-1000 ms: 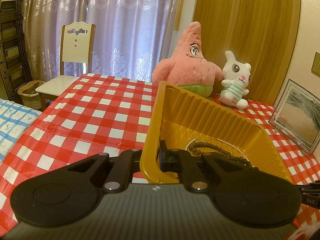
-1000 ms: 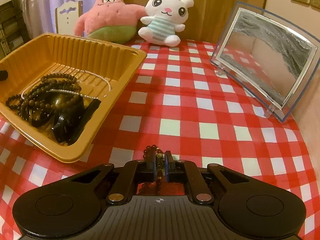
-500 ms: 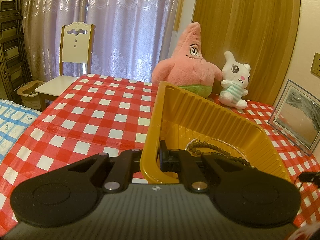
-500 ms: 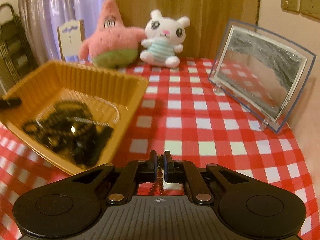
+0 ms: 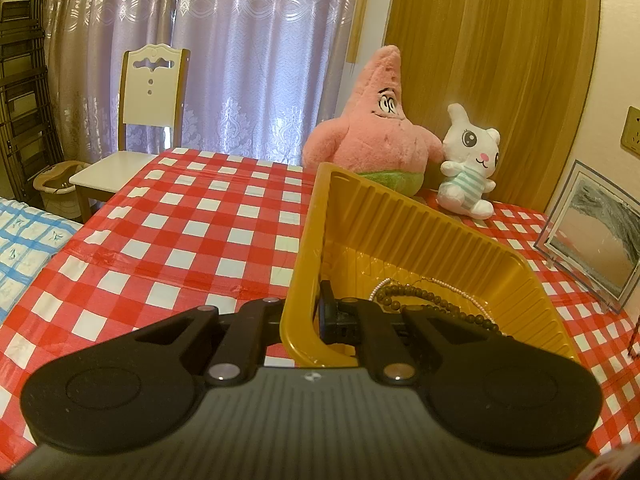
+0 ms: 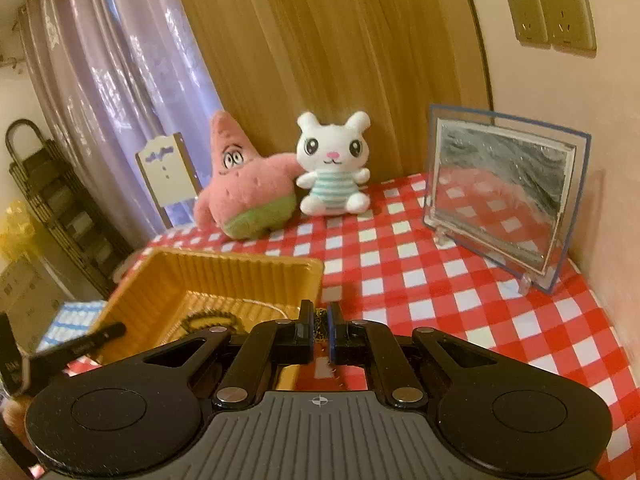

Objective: Organize jewelry
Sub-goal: 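Carry the red bead bracelet with the right tool over the tray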

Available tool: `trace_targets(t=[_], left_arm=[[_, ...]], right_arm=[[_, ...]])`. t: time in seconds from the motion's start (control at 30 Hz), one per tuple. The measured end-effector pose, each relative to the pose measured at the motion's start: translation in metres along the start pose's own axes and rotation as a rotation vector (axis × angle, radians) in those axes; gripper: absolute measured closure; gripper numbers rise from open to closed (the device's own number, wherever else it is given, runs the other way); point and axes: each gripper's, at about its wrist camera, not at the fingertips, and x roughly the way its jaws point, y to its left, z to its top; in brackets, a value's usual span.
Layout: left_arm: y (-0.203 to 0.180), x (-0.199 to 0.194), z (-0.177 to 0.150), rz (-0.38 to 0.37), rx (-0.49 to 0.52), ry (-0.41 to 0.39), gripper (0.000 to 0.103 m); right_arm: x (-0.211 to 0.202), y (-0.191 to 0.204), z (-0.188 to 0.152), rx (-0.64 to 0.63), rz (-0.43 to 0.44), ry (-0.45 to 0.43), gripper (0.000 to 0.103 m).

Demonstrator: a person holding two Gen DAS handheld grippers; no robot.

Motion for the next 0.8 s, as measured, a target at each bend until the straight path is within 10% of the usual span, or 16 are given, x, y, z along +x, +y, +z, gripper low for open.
trace_targets(t=[0.8], left_arm=[[-0.002,-0.001,0.001,-0.018,-0.019,-0.003,0.097]], right_arm=[[0.09,0.09,0.014,0.002,0.199,0.063,0.102]])
